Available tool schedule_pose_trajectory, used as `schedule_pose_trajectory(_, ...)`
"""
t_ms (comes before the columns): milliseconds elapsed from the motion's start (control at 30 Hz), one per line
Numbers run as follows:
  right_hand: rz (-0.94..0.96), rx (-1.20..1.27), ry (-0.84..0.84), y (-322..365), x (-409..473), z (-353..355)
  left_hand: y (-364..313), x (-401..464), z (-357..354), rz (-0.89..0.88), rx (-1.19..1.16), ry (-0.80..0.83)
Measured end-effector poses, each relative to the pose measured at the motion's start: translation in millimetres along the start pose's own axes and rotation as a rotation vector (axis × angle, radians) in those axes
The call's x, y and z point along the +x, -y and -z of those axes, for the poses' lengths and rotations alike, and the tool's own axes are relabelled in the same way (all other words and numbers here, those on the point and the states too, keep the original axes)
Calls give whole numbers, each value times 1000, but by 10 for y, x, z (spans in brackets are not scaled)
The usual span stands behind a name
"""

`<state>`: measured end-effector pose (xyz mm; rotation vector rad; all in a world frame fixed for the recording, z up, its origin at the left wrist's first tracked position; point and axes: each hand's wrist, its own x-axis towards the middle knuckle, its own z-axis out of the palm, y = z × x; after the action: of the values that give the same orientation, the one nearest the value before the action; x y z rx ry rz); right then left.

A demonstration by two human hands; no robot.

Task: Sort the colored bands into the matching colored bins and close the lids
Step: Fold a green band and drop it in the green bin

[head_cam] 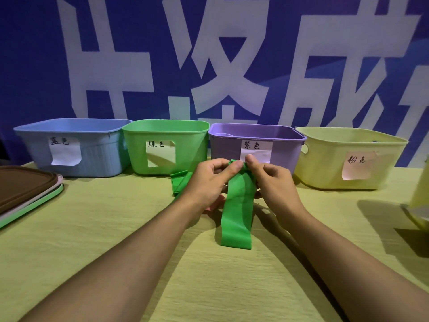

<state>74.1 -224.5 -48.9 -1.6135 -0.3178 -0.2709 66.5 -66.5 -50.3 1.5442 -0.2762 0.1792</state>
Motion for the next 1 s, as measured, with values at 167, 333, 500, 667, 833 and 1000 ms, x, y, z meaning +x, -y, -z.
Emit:
schedule_pose_trajectory(167,51,62,3,-10,0,-20,15,13,12,-6,-2,-14)
schedule_pose_trajectory(333,81,80,29,-58,33,-9,12,26,34,-10,-27,-6)
schedule_pose_trajectory(500,88,100,68,-99,72,20,28,47,42,4,-86,3)
schedule_pose_trajectory(667,135,96,87,-119,83,4,1,14,14,109,-77,55)
schedule_pose_trajectory(833,141,62,81,-123,77,19,-17,10,11,166,39,-14)
schedule_pose_trajectory(1000,120,33,94,-91,57,11,-7,20,17,138,71,-71)
